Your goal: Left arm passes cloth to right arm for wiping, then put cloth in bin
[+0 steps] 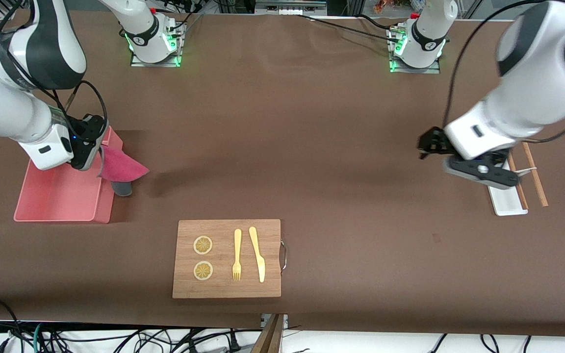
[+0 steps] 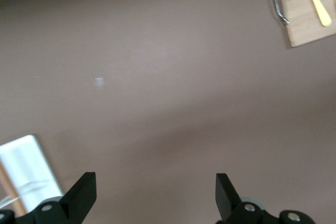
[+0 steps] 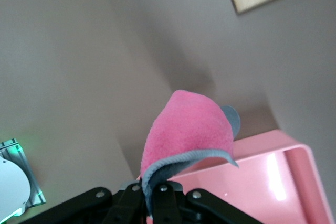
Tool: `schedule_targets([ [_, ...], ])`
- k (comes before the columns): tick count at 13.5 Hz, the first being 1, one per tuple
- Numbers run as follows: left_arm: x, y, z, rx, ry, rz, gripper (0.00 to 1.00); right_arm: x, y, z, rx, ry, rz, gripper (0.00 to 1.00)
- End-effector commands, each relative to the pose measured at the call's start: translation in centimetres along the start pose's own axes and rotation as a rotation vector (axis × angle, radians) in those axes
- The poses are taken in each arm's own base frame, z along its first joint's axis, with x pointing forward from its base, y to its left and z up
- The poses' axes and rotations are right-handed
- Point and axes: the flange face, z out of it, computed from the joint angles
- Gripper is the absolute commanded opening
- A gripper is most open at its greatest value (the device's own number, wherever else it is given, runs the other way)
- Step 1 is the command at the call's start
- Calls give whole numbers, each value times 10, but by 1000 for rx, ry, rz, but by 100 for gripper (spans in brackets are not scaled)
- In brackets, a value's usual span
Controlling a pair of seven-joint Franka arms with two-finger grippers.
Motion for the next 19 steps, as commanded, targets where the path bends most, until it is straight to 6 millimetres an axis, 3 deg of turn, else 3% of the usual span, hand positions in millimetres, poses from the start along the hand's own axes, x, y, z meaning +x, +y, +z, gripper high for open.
schedule_targets([
  [1, -21, -23, -19, 39, -37, -16, 100, 4, 14, 52, 9, -25, 42, 0],
  [4, -48, -41, -25, 49, -135, -63, 100, 23, 17, 86, 21, -17, 80, 0],
  [5, -58, -20, -28, 83, -144, -44, 100, 43, 10, 90, 13, -17, 84, 0],
  [6, -62, -37, -22, 85, -155, -79, 100, 71, -4, 91, 1, -17, 87, 0],
  [9, -67, -36, -23, 86, -103, -90, 100, 136, -34, 107, 2, -6, 178, 0],
  [11, -91, -35, -13, 106, -37, -92, 100, 179, -58, 110, 22, 19, 261, 0],
  [14, -93, -36, -16, 103, -32, -96, 100, 251, -98, 106, 14, 41, 370, 0],
  [17, -97, -59, -13, -3, -32, -168, 100, 306, -142, 101, 64, 80, 483, 0],
  [19, -96, -62, -12, -1, -35, -172, 100, 334, -175, 94, 99, 105, 532, 0],
])
